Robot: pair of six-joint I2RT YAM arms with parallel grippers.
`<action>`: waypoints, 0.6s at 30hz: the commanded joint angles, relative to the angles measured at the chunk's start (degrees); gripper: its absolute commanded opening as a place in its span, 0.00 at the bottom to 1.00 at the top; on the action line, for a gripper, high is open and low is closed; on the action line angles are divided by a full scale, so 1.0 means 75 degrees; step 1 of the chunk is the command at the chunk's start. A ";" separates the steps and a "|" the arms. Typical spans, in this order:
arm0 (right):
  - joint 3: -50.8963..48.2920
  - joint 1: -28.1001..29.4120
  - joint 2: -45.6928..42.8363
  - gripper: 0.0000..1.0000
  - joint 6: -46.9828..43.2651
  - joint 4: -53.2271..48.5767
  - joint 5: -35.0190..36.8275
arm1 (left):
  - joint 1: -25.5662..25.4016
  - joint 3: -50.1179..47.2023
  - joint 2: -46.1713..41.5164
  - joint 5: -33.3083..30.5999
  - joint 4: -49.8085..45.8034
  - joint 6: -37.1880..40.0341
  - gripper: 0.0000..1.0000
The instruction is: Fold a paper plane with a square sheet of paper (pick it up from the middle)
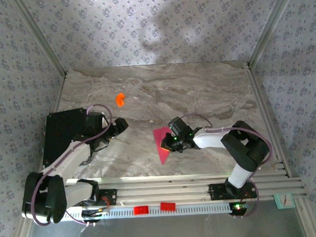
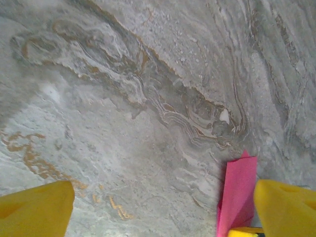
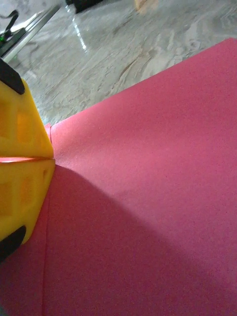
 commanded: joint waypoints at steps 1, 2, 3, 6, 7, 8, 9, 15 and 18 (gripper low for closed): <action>-0.0750 0.0290 -0.0047 0.13 0.1729 0.1350 0.1078 | -0.0239 0.0401 0.0391 0.0510 0.0071 -0.0117 0.90; -0.0950 0.0344 -0.0078 0.13 0.2051 0.1831 0.1292 | -0.0372 0.0492 0.0534 0.0575 0.0129 -0.0119 0.87; -0.1151 0.0356 -0.0042 0.12 0.2354 0.2399 0.1471 | -0.0518 0.0600 0.0731 0.0665 0.0198 -0.0117 0.85; -0.1589 0.0325 0.0212 0.11 0.2844 0.4008 0.1714 | -0.1066 0.0949 0.1260 0.0786 0.0263 -0.0102 0.79; -0.1676 0.0326 0.0275 0.11 0.2845 0.4494 0.1752 | -0.1236 0.1044 0.1416 0.0821 0.0305 -0.0117 0.76; -0.1697 0.0320 0.0263 0.11 0.2795 0.4729 0.1736 | -0.1378 0.1119 0.1539 0.0844 0.0355 -0.0128 0.75; -0.1693 0.0313 0.0187 0.12 0.2685 0.4754 0.1711 | -0.1521 0.1190 0.1686 0.0882 0.0421 -0.0146 0.72; -0.1560 0.0279 -0.1352 0.20 0.1349 0.2592 0.1939 | -0.2166 0.1612 0.2376 0.0983 0.0678 -0.0280 0.50; -0.1453 0.0242 -0.2243 0.27 0.0747 0.1087 0.2392 | -0.2338 0.1850 0.2769 0.1253 0.0871 -0.0407 0.38</action>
